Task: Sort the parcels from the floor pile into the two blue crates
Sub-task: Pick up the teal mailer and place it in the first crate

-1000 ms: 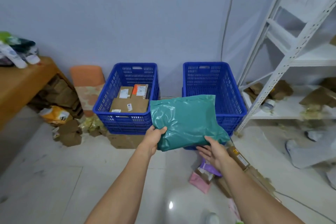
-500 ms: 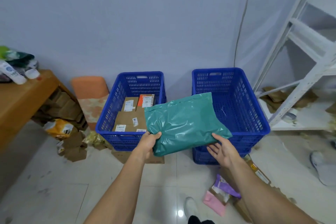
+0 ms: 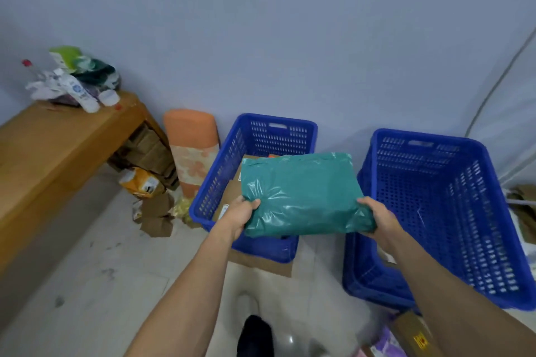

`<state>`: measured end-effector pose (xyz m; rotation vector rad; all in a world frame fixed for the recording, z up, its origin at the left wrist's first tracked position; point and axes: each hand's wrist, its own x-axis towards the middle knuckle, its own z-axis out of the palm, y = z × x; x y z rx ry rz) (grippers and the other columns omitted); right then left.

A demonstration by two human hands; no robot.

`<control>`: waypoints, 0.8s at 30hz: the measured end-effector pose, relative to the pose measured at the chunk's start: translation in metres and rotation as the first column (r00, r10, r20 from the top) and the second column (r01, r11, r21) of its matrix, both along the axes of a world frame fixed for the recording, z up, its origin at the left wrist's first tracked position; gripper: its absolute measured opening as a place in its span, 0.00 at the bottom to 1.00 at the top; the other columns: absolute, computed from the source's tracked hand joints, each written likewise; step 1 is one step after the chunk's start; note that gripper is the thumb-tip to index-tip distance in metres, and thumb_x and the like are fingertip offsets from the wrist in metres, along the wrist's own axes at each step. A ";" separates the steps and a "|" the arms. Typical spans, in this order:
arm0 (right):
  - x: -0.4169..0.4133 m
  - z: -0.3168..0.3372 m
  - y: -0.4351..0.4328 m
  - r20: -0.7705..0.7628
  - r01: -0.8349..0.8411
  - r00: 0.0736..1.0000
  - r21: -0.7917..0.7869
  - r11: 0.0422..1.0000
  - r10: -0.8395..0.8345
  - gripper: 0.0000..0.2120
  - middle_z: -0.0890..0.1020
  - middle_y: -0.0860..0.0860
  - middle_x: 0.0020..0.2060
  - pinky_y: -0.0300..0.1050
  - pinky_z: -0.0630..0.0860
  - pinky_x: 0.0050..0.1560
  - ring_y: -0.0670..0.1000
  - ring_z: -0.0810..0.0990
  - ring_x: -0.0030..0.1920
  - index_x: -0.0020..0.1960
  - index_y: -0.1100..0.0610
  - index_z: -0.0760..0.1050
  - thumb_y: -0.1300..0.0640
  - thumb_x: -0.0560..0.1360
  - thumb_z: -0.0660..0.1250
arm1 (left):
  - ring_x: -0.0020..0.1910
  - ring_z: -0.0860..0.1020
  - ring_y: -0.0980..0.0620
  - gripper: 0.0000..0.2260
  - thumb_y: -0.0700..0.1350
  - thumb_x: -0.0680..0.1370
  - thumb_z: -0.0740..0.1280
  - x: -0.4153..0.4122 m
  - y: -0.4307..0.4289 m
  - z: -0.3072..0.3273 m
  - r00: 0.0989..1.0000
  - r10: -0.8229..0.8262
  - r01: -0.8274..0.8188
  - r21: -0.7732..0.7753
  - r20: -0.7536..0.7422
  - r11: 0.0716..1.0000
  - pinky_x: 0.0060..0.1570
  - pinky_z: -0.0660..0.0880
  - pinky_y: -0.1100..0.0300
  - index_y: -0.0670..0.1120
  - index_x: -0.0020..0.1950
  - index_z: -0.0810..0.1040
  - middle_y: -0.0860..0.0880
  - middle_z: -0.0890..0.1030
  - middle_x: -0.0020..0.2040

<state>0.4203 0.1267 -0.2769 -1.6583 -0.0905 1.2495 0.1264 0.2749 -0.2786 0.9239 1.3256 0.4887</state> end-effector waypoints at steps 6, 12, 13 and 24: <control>-0.026 0.011 0.097 0.249 -0.165 0.954 -0.032 0.986 0.168 0.11 0.85 0.54 0.42 0.45 0.79 0.38 0.54 0.83 0.40 0.51 0.58 0.82 0.51 0.75 0.73 | 0.57 0.81 0.42 0.10 0.40 0.82 0.66 -0.013 0.107 -0.001 0.990 -0.091 0.096 0.047 -0.104 0.994 0.60 0.78 0.44 0.41 0.62 0.78 0.44 0.82 0.59; -0.046 0.006 0.186 0.385 -0.168 0.901 -0.113 0.979 0.199 0.07 0.86 0.59 0.46 0.57 0.82 0.52 0.61 0.85 0.48 0.49 0.64 0.83 0.60 0.78 0.69 | 0.55 0.82 0.42 0.11 0.37 0.80 0.68 -0.025 0.214 -0.007 0.987 -0.098 0.111 0.107 -0.124 0.988 0.57 0.79 0.47 0.37 0.62 0.79 0.40 0.82 0.60; -0.048 0.006 0.199 0.400 -0.159 0.896 -0.117 0.980 0.193 0.07 0.86 0.59 0.45 0.56 0.81 0.52 0.60 0.85 0.47 0.49 0.64 0.83 0.60 0.78 0.69 | 0.53 0.82 0.42 0.10 0.36 0.80 0.68 -0.024 0.229 -0.006 0.988 -0.095 0.110 0.118 -0.123 0.987 0.56 0.79 0.48 0.38 0.61 0.79 0.40 0.83 0.59; -0.026 -0.008 0.324 0.494 -0.199 0.833 -0.151 0.968 0.248 0.14 0.85 0.54 0.49 0.56 0.81 0.55 0.57 0.83 0.49 0.56 0.55 0.81 0.62 0.78 0.58 | 0.53 0.78 0.46 0.09 0.40 0.79 0.67 0.014 0.347 -0.007 0.931 0.018 0.113 0.334 -0.365 0.936 0.52 0.77 0.52 0.43 0.56 0.69 0.43 0.77 0.55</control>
